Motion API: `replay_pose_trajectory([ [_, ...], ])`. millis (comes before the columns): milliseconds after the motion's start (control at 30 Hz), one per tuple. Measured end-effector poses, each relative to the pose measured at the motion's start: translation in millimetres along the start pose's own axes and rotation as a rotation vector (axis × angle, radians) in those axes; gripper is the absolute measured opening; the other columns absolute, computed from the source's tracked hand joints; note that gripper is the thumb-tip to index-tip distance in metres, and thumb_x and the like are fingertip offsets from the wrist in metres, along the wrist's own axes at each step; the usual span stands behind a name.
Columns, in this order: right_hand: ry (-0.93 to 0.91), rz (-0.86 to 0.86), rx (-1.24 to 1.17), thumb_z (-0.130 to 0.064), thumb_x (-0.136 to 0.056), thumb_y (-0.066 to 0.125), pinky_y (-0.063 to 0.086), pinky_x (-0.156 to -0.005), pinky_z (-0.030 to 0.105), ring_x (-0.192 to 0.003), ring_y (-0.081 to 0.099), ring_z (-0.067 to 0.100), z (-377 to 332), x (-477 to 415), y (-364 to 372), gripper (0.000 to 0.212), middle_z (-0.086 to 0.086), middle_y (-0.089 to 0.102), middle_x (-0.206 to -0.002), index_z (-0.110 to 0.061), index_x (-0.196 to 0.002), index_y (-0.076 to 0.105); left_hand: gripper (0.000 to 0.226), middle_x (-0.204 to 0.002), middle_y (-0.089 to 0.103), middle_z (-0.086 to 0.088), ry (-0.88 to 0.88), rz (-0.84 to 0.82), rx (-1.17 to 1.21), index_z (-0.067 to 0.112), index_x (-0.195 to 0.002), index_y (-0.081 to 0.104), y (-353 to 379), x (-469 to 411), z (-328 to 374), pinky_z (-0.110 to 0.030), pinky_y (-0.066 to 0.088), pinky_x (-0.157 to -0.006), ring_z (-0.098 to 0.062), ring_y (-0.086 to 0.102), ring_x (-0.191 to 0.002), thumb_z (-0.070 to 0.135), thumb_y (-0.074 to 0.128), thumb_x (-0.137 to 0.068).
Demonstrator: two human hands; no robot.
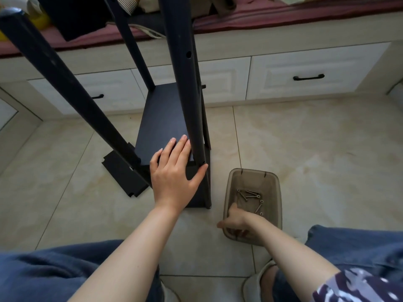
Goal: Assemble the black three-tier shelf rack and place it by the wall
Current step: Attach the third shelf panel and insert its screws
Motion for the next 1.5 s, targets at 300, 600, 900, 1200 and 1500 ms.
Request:
replay_pose_trajectory([
  [300,-0.024,-0.250,0.097,-0.067,-0.071,0.074,0.036,-0.114,0.041,-0.145,0.031,0.029,-1,-6,8,0.117,0.007,0.024,-0.162,-0.016,-0.158,0.014,0.060,-0.142,0.061,-0.003,-0.002,0.049,-0.013,0.012,-0.134,0.065,3,2,2,-0.043,0.029,-0.113,-0.025,0.047,-0.141,0.055,0.053,-0.094],
  [600,-0.026,-0.161,-0.323,-0.042,-0.078,0.077,0.062,-0.079,0.040,-0.088,0.073,0.021,11,-31,-7,0.057,0.005,0.072,-0.104,-0.009,-0.121,0.060,0.056,-0.139,0.063,-0.005,0.021,0.076,-0.037,0.010,-0.129,0.067,7,2,2,-0.046,0.032,-0.112,-0.027,0.049,-0.139,0.053,0.055,-0.095],
  [900,-0.094,0.060,0.059,-0.011,-0.092,0.056,0.037,-0.114,0.043,-0.141,0.037,0.036,5,-46,19,0.068,0.015,0.025,-0.160,-0.021,-0.154,0.030,0.054,-0.136,0.064,-0.007,0.024,0.108,-0.044,0.009,-0.124,0.067,12,4,1,-0.045,0.030,-0.113,-0.027,0.049,-0.137,0.053,0.055,-0.095],
  [1200,-0.120,0.173,0.295,0.002,-0.095,0.051,0.042,-0.109,0.041,-0.138,0.043,0.037,5,-47,28,0.070,0.017,-0.003,-0.165,-0.011,-0.157,0.020,0.051,-0.133,0.065,-0.007,0.023,0.129,-0.048,0.009,-0.121,0.068,13,3,3,-0.044,0.031,-0.111,-0.029,0.051,-0.134,0.051,0.058,-0.093],
  [1500,-0.104,0.241,0.370,0.003,-0.097,0.046,0.045,-0.104,0.042,-0.135,0.046,0.036,11,-44,28,0.053,0.016,0.022,-0.161,-0.007,-0.148,0.040,0.052,-0.133,0.065,-0.006,0.015,0.118,-0.056,0.008,-0.121,0.068,13,3,3,-0.044,0.031,-0.112,-0.028,0.051,-0.135,0.051,0.057,-0.094],
])
Point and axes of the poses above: each hand's wrist, its own x-axis away from the middle knuckle, its own y-axis out of the palm, z = x × y, the point moved 1 cm from there along -x, towards the middle knuckle
